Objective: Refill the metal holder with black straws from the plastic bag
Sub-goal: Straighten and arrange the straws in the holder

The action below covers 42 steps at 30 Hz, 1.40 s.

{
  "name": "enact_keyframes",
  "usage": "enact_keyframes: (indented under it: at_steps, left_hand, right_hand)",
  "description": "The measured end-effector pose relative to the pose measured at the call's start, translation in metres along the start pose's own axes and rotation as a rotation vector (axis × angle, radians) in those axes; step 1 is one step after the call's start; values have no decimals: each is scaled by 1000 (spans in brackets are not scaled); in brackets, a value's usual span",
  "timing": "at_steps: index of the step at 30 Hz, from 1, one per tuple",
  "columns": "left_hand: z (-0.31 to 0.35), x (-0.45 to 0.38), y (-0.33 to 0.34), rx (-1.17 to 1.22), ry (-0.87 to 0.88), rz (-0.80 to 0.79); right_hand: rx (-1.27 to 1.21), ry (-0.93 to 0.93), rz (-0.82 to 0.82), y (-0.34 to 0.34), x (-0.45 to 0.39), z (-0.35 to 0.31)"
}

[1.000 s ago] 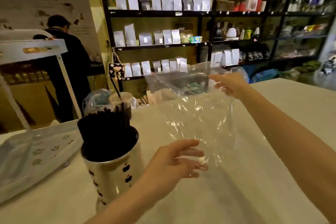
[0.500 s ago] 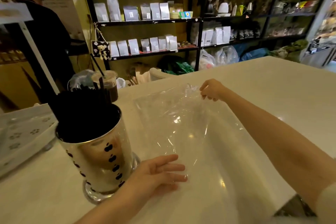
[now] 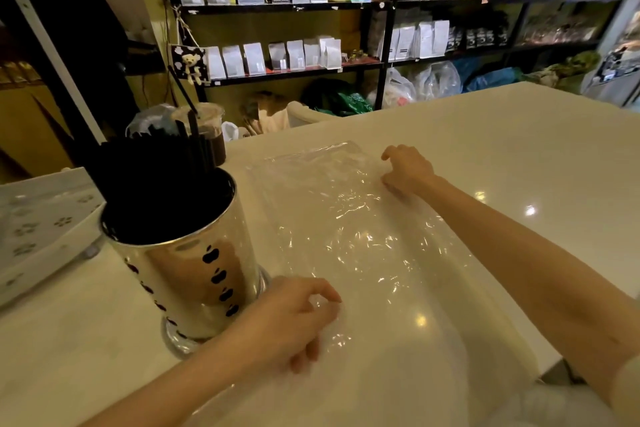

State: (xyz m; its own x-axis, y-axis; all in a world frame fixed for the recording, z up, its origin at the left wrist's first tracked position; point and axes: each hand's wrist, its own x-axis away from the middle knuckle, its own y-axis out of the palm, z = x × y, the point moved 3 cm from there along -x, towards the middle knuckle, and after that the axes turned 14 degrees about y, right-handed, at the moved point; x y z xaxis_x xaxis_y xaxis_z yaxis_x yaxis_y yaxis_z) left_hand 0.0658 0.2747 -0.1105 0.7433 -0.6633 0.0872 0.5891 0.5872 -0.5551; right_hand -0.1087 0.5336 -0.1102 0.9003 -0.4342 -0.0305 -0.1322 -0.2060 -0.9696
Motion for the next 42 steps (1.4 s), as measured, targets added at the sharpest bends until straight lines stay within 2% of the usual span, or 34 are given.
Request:
enact_keyframes:
  at_steps: [2, 3, 4, 6, 10, 14, 20, 23, 26, 29, 31, 33, 35, 37, 39, 42]
  left_hand:
    - [2, -6, -3, -426, 283, 169]
    - [2, -10, -2, -525, 392, 221]
    - [0, -14, 2, -593, 485, 225]
    - [-9, -26, 10, -726, 563, 179]
    - [-23, -36, 21, -742, 426, -4]
    - [-29, -35, 25, -743, 369, -109]
    - [-17, -29, 23, -716, 381, -145]
    - [13, -19, 9, -619, 452, -132]
    - [57, 0, -23, -422, 578, -11]
    - [92, 28, -64, -420, 750, 239]
    - [105, 48, -90, -504, 858, 473]
    - [106, 64, -114, -567, 890, 667]
    - [98, 73, -138, -586, 810, 813]
    - [82, 75, -157, -508, 621, 895]
    - [57, 73, -169, -303, 405, 886]
    - [27, 67, -176, -49, 184, 743]
  right_hand:
    - [-8, -64, 39, 1, 5, -9]
    - [-36, -108, 67, 2, 10, -14]
    - [-66, -156, 89, 4, 15, -20]
    - [-81, -250, 73, 12, 26, -29]
    - [6, -282, -62, 30, 37, -33]
    - [10, -260, -62, 38, 35, -27]
    - [-28, -186, -110, 28, 33, -37]
    - [-255, -290, -96, 1, 51, -68]
    - [-677, -416, -156, -45, 92, -106]
    - [-1001, -552, -365, -82, 130, -135]
    - [-1098, -651, -522, -94, 148, -148]
    - [-1082, -721, -602, -94, 157, -159]
    - [-1030, -761, -654, -86, 163, -168]
    - [-991, -773, -736, -78, 168, -175]
    - [-958, -782, -815, -70, 171, -181]
    - [-971, -803, -844, -67, 174, -188]
